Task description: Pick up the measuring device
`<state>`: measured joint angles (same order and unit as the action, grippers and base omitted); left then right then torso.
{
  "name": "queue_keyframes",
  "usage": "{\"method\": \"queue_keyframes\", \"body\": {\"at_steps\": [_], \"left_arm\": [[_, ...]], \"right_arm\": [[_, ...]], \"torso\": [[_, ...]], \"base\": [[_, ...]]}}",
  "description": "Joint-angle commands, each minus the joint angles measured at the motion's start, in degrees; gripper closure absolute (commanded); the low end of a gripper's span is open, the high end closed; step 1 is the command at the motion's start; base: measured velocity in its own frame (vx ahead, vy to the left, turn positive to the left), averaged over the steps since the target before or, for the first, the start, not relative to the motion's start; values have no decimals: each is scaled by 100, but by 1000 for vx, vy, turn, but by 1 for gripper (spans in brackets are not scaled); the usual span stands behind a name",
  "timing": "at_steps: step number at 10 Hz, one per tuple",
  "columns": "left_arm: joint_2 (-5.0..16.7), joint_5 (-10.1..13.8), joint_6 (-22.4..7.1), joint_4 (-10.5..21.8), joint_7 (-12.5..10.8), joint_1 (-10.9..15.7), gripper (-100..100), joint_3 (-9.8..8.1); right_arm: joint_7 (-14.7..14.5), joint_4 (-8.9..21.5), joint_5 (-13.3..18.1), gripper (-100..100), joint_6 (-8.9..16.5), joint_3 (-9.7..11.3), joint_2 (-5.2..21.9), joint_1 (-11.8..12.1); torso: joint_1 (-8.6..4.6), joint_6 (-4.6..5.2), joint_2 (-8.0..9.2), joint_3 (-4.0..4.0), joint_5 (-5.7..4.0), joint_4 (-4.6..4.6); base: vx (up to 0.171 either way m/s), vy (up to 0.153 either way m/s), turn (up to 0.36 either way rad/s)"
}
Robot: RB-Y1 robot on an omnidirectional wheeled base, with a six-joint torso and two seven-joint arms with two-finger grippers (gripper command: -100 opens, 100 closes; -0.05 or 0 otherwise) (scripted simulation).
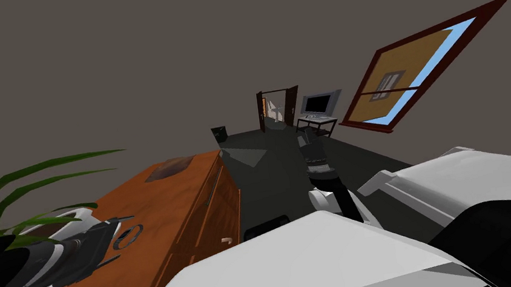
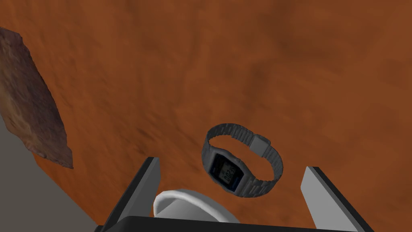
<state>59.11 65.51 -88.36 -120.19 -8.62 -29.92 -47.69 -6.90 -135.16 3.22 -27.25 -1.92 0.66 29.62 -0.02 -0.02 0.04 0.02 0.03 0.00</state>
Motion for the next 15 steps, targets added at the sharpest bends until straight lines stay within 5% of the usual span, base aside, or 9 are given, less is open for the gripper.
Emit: {"method": "queue_keyframes", "body": {"at_steps": [1, 6, 7, 11, 12, 13, 15], "left_arm": [[-6, -88, 96, 191, 59, 35, -100, 64], [-39, -266, 270, 594, 182, 88, -100, 169], [-40, -272, 284, 605, 194, 89, 100, 170], [-41, -271, 283, 604, 193, 88, 100, 170], [-41, -271, 283, 604, 193, 88, 0, 171], [-29, -195, 201, 417, 130, 64, 100, 128], [-6, -88, 96, 191, 59, 35, 100, 64]], "right_arm": [[0, 0, 0, 0, 0, 0, 0, 0], [0, 0, 0, 0, 0, 0, 0, 0], [0, 0, 0, 0, 0, -1, 0, 1], [0, 0, 0, 0, 0, -1, 0, 1], [0, 0, 0, 0, 0, -1, 0, 1], [0, 0, 0, 0, 0, -1, 0, 1], [0, 0, 0, 0, 0, -1, 0, 3]], "torso": [[0, 0, 0, 0, 0, 0], [-10, -5, 10, 7, -3, 3], [-4, -7, 3, 3, 0, 1], [2, -5, -9, -5, 1, -2], [2, -5, -9, -4, 1, -2], [2, -5, -8, -4, 1, -2], [12, -15, -22, -10, 1, -2]], "base": [[-59, -18, -160], [-43, -23, -97], [-5, -3, 12], [0, 0, 0], [0, 0, 0], [37, 25, 155], [65, 30, 175]]}}
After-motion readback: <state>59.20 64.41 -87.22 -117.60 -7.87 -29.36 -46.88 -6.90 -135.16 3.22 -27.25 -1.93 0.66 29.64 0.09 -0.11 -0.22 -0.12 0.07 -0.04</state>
